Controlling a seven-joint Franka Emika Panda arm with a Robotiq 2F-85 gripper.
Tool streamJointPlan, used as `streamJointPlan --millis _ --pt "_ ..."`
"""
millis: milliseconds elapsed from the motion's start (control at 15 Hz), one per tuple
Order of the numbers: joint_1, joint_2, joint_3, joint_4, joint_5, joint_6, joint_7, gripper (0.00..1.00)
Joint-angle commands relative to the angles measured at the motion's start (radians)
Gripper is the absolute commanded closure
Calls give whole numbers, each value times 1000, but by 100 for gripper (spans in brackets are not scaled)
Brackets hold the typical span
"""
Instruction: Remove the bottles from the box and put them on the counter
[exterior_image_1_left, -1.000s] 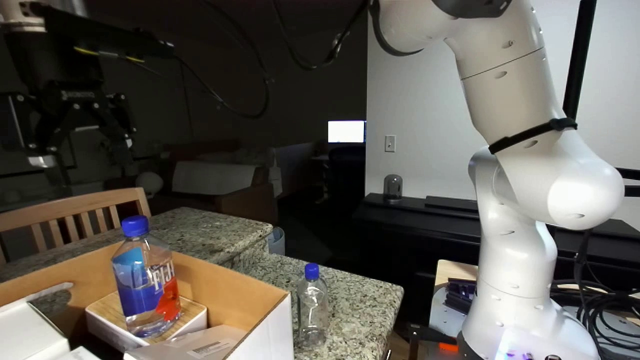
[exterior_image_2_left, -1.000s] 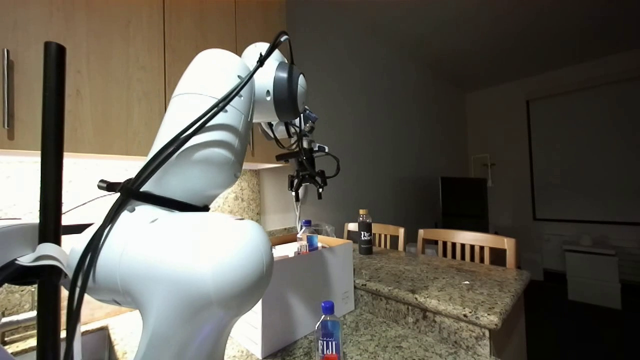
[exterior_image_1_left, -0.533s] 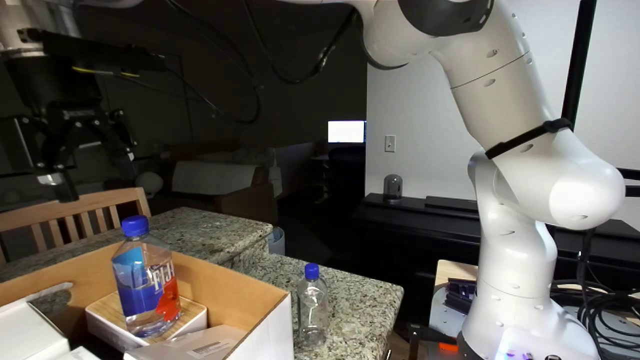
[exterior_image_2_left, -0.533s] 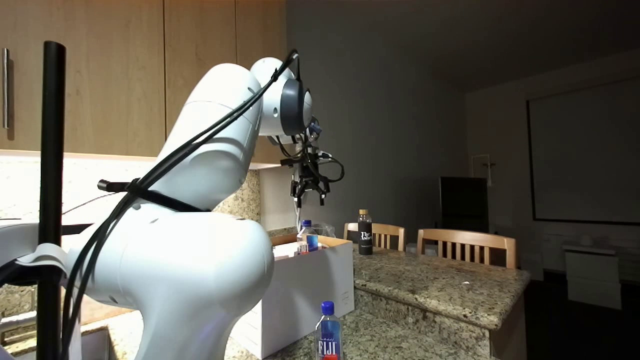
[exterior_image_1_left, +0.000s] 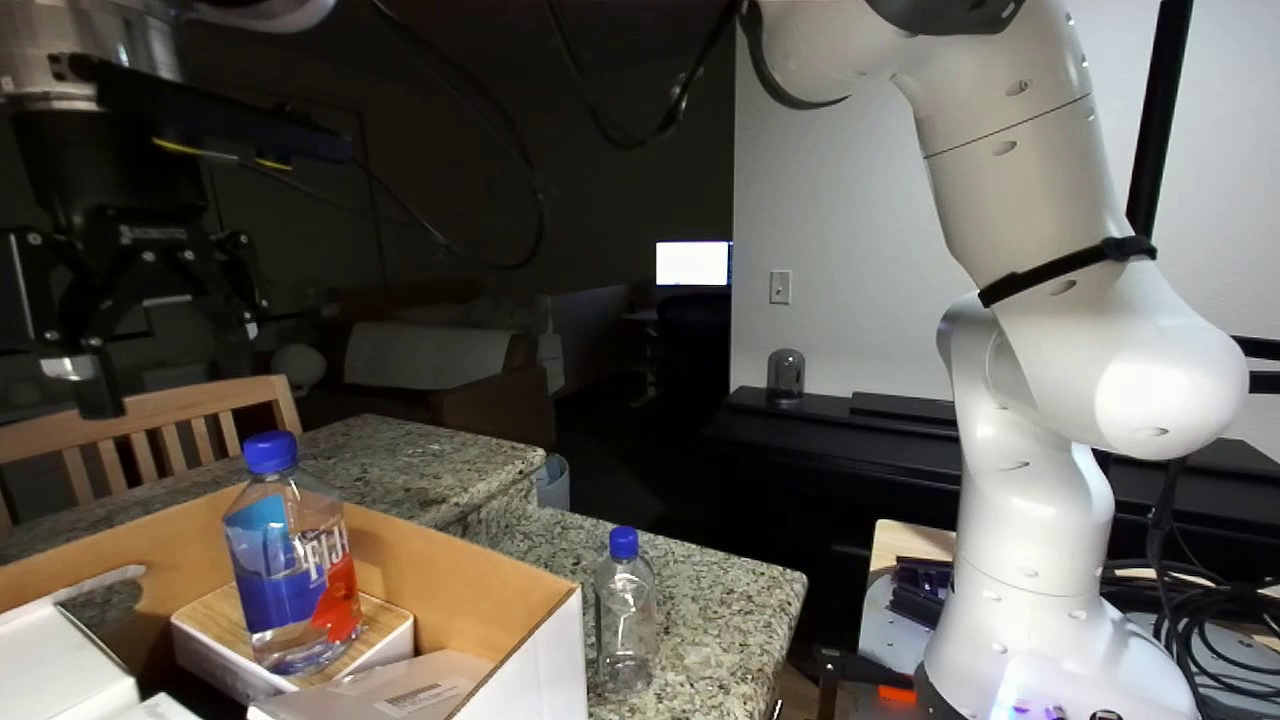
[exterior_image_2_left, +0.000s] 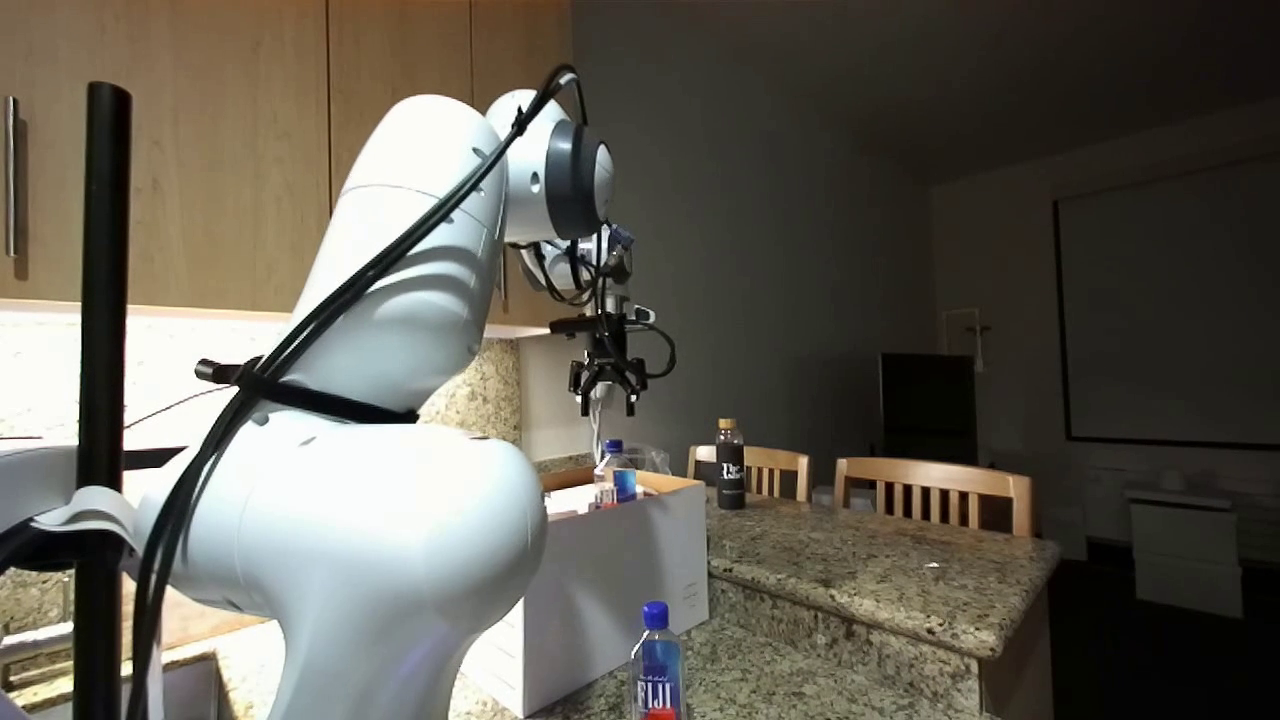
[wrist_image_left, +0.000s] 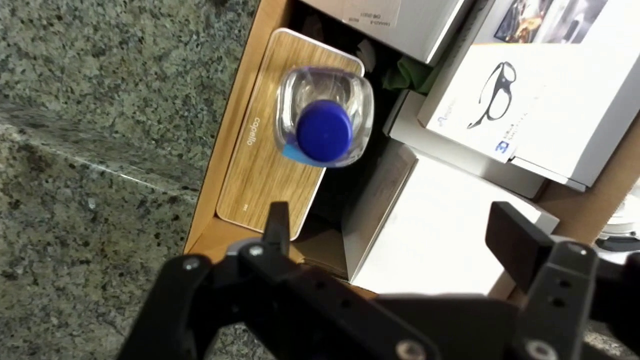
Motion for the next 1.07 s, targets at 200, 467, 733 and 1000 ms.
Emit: streamJointPlan --millis 200,467,733,1000 --pt "-35 -176 -11 -282 48 96 10 0" --pt "-52 -221 -14 -375 67 166 5 0" --pt "-65 -242 -12 -451 76 289 -6 0" --pt "-66 -249 -11 -486 69 363 -9 24"
